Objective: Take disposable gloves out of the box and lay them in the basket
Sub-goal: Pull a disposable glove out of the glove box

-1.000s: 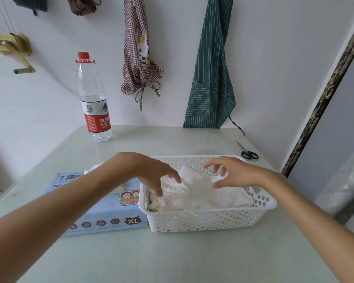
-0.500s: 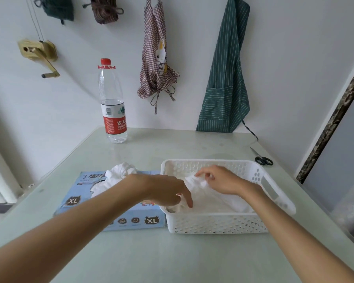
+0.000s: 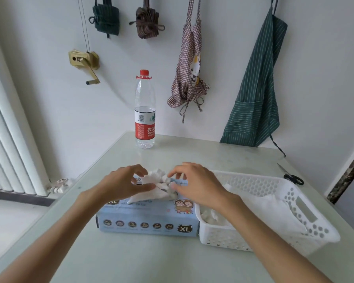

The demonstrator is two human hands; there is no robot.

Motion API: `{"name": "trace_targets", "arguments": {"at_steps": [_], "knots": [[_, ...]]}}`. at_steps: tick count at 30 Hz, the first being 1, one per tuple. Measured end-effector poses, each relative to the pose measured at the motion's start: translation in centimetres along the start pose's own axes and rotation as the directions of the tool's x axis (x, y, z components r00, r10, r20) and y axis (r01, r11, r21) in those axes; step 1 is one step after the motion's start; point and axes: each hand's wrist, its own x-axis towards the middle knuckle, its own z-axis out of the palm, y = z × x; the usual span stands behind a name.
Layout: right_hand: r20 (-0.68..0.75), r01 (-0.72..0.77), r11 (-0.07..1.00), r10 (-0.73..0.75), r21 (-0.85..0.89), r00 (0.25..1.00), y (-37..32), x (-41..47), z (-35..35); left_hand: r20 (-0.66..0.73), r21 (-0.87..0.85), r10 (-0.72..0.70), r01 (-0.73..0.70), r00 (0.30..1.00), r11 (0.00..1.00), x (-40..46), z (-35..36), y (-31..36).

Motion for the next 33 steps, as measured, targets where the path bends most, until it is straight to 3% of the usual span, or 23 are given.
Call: {"name": "trace_targets", "arguments": {"at_steps": [3, 7, 9, 11, 15, 19, 21, 24, 26, 28, 30, 33], "knots": [[0.089, 0.082, 0.996, -0.079, -0.031, 0.993, -1.4, 0.9, 1.8, 0.070, -0.104, 0.048, -0.041, 0.996, 0.994, -0.8, -0.1, -1.2], [0.087, 0.136, 0.980, -0.124, -0.145, 0.988, -1.9, 0.6, 2.3, 0.139, 0.026, 0.104, -0.109, 0.985, 0.994, -1.5, -0.3, -2.0], [0.081, 0.113, 0.987, -0.104, -0.118, 0.991, -1.5, -0.2, 2.0, 0.150, 0.014, 0.130, -0.134, 0.980, 0.991, -1.9, -0.2, -2.2], [0.111, 0.108, 0.992, -0.100, -0.070, 0.989, -0.9, -1.3, 1.5, 0.098, -0.005, 0.162, -0.163, 0.982, 0.987, -2.1, -0.1, -2.3], [0.125, 0.145, 0.985, -0.133, -0.095, 0.983, -0.5, -2.4, 0.8, -0.141, 0.079, 0.213, -0.204, 0.967, 0.976, -0.9, -0.4, -1.4], [0.068, 0.093, 0.996, -0.091, -0.017, 0.993, -0.3, -2.3, 0.5, -0.015, 0.290, 0.236, -0.221, 0.972, 0.931, 1.1, 0.3, -0.8], [0.001, 0.038, 0.997, -0.038, 0.062, 0.999, 0.1, -2.1, 0.3, -0.071, 0.304, 0.261, -0.228, 0.963, 0.925, 1.3, 0.2, -0.8], [-0.128, -0.056, 0.971, 0.087, 0.232, 0.988, 0.7, -1.8, -0.2, -0.183, 0.128, 0.246, -0.225, 0.952, 0.966, 1.1, -0.3, -1.0], [-0.147, -0.117, 0.931, 0.177, 0.345, 0.973, 0.8, -1.5, -0.3, -0.166, -0.162, 0.172, -0.199, 0.971, 0.966, 0.6, -1.0, -1.0], [-0.116, -0.158, 0.914, 0.215, 0.373, 0.970, 0.6, -1.4, -0.1, -0.148, -0.427, 0.123, -0.175, 0.981, 0.887, 0.1, -1.9, -0.6], [-0.100, -0.154, 0.917, 0.204, 0.367, 0.974, -0.1, -1.4, 0.2, -0.178, -0.477, 0.098, -0.173, 0.979, 0.862, -0.1, -2.8, -0.1], [-0.049, -0.169, 0.874, 0.215, 0.456, 0.975, -1.9, -1.4, 0.7, -0.190, -0.417, 0.080, -0.154, 0.978, 0.896, -0.1, -3.7, 0.7]]}}
